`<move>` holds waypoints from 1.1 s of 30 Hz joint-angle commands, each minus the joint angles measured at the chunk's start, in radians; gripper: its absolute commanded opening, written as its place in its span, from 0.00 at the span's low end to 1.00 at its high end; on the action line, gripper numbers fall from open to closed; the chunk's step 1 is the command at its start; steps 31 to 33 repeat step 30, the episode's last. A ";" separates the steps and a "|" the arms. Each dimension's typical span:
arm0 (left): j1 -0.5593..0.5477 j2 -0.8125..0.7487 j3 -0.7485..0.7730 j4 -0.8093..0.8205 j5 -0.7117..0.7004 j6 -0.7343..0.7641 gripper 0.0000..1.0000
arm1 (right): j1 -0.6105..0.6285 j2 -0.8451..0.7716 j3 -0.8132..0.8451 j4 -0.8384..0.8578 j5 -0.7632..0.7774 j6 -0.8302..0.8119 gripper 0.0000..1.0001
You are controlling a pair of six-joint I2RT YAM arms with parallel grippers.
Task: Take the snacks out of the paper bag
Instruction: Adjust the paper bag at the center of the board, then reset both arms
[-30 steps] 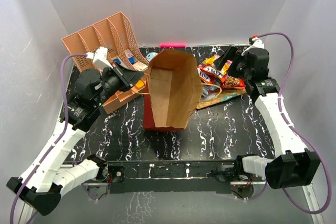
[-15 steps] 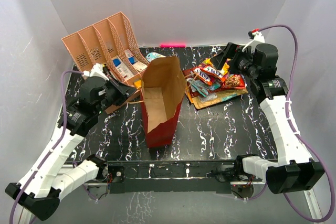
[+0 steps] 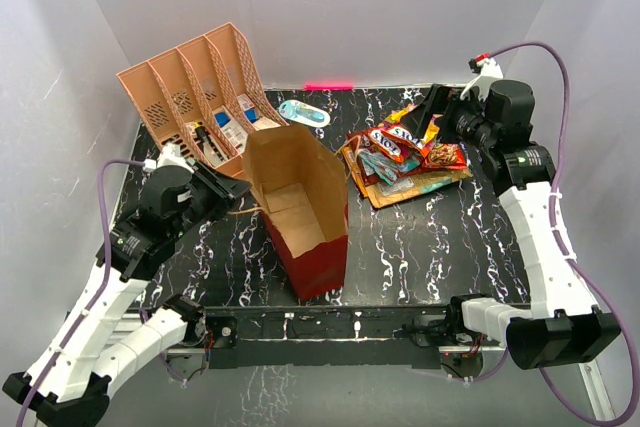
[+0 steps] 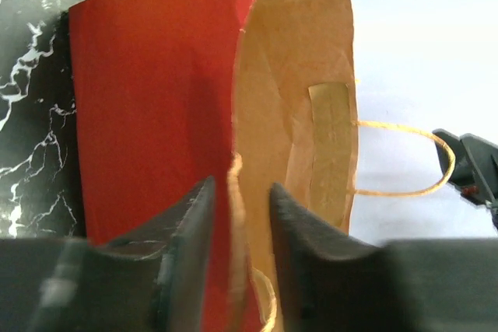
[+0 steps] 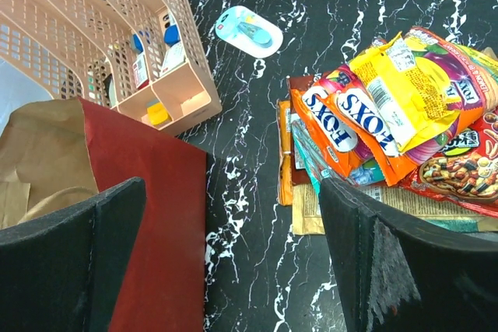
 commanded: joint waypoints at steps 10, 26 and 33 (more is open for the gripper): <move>0.004 0.064 0.467 -0.279 -0.380 0.447 0.98 | -0.002 -0.048 0.405 -0.180 0.077 -0.106 0.98; -0.073 0.129 0.808 0.007 -0.496 1.072 0.98 | 0.022 -0.198 0.616 -0.224 0.299 -0.141 0.98; -0.110 0.131 0.814 0.015 -0.506 1.095 0.98 | 0.021 -0.206 0.606 -0.245 0.284 -0.145 0.98</move>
